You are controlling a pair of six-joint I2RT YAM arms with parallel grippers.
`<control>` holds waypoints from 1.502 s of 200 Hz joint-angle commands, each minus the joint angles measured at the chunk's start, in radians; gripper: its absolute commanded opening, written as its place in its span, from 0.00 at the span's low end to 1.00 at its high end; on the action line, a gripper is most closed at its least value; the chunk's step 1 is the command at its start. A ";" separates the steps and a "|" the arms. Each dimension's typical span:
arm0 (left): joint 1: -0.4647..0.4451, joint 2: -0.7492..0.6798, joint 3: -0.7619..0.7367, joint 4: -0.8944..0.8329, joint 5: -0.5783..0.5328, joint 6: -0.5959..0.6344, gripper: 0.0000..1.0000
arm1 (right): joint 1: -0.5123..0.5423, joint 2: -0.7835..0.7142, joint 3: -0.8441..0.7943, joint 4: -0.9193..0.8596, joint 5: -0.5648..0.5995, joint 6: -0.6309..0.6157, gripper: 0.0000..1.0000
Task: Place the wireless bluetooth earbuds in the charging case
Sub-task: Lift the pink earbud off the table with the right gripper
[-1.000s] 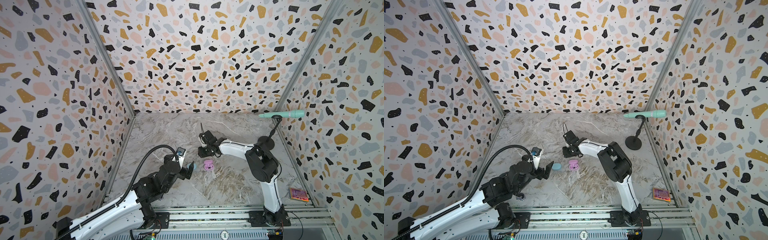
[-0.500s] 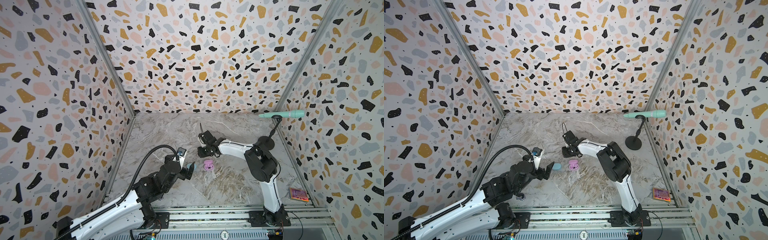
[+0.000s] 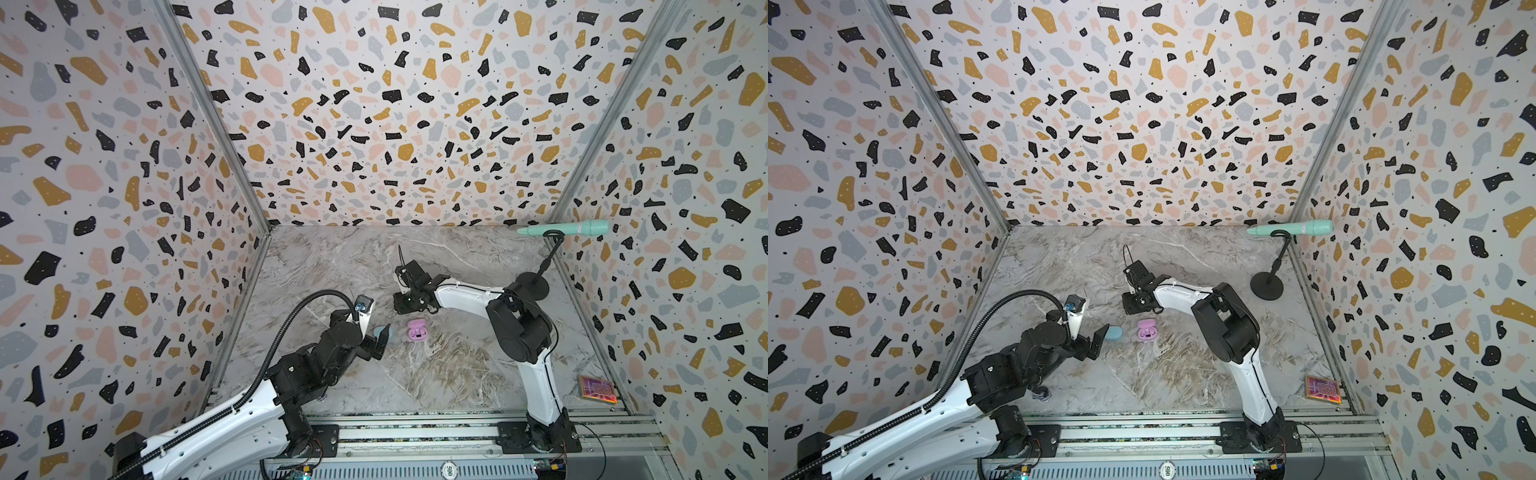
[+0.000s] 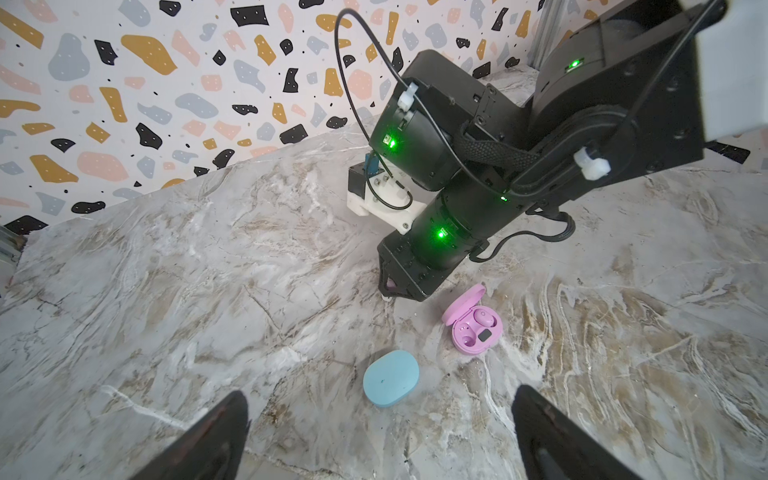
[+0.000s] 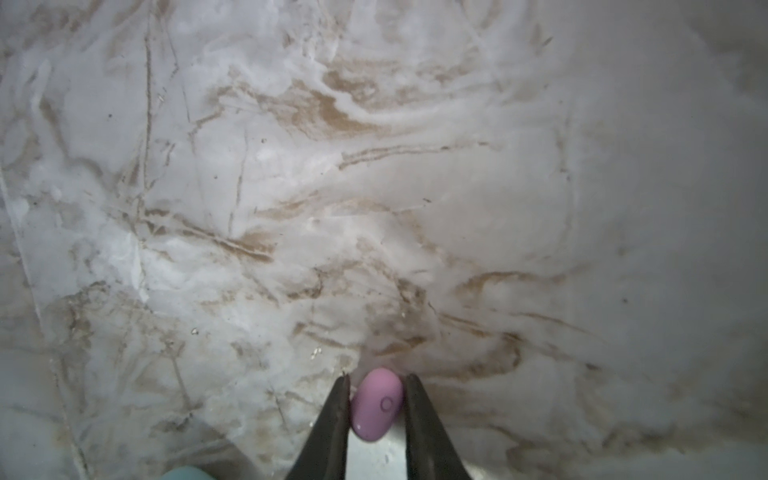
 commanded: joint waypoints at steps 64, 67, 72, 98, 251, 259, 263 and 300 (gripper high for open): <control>0.008 -0.002 -0.010 0.032 0.027 0.001 1.00 | 0.007 0.020 0.041 -0.011 -0.016 0.011 0.22; 0.008 -0.003 -0.010 0.032 0.028 0.001 1.00 | 0.007 0.019 0.041 -0.011 -0.016 0.011 0.22; 0.007 -0.004 -0.011 0.032 0.029 0.001 1.00 | 0.008 0.019 0.042 -0.009 -0.017 0.011 0.22; 0.008 -0.003 -0.010 0.033 0.030 0.000 1.00 | 0.007 0.020 0.044 -0.009 -0.019 0.014 0.20; 0.022 0.006 -0.009 0.039 0.050 0.001 1.00 | 0.018 -0.044 0.043 0.008 0.025 0.029 0.18; 0.022 0.006 -0.009 0.039 0.050 0.001 1.00 | 0.018 -0.049 0.042 0.009 0.032 0.033 0.18; 0.022 0.006 -0.009 0.039 0.050 0.001 1.00 | 0.019 -0.053 0.041 0.008 0.035 0.035 0.18; 0.022 0.002 -0.011 0.039 0.050 0.001 1.00 | 0.029 -0.079 0.034 0.013 0.081 0.046 0.18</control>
